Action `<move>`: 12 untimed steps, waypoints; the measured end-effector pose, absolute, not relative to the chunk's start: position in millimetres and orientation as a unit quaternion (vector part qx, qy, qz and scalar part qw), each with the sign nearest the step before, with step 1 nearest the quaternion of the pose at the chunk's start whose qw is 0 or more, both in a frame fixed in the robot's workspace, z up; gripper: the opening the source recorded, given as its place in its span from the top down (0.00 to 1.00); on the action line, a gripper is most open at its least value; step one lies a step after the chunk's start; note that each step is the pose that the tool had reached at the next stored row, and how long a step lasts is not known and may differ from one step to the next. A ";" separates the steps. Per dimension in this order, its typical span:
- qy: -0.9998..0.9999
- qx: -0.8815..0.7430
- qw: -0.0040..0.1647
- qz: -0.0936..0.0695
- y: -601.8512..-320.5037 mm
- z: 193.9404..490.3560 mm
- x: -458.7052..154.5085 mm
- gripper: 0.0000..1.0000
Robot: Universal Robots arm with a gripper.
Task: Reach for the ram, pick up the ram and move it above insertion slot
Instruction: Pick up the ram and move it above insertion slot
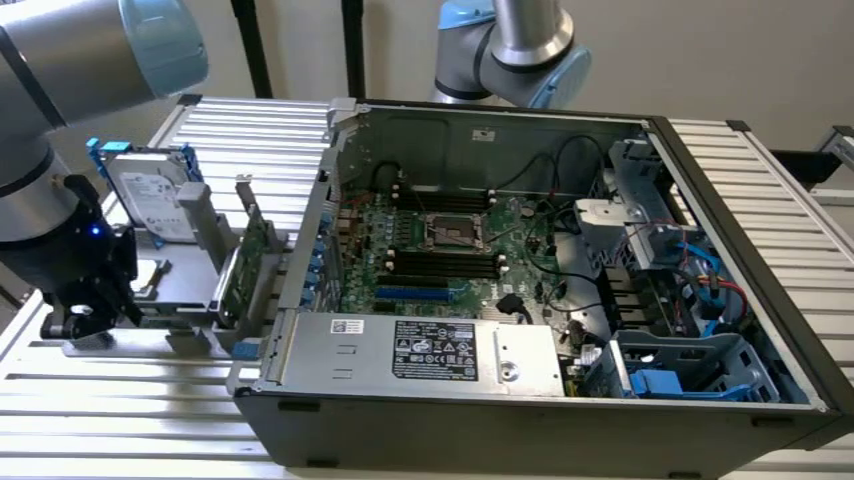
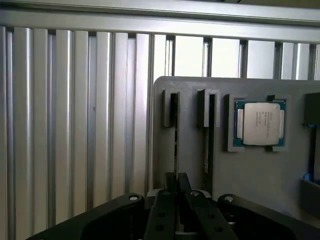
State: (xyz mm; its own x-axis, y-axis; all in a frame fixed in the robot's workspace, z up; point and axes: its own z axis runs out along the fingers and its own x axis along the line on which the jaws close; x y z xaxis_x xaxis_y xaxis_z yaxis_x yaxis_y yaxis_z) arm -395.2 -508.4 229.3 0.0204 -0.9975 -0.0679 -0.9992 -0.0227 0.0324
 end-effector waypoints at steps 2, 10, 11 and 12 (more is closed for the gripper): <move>0.699 -0.714 0.012 0.036 -508.5 238.7 -395.1 0.86; 0.699 -0.714 0.012 0.036 -508.5 275.1 -385.0 0.86; 0.699 -0.714 0.012 0.036 -508.5 279.5 -382.1 0.86; 0.699 -0.714 0.011 0.036 -508.5 284.1 -379.2 0.86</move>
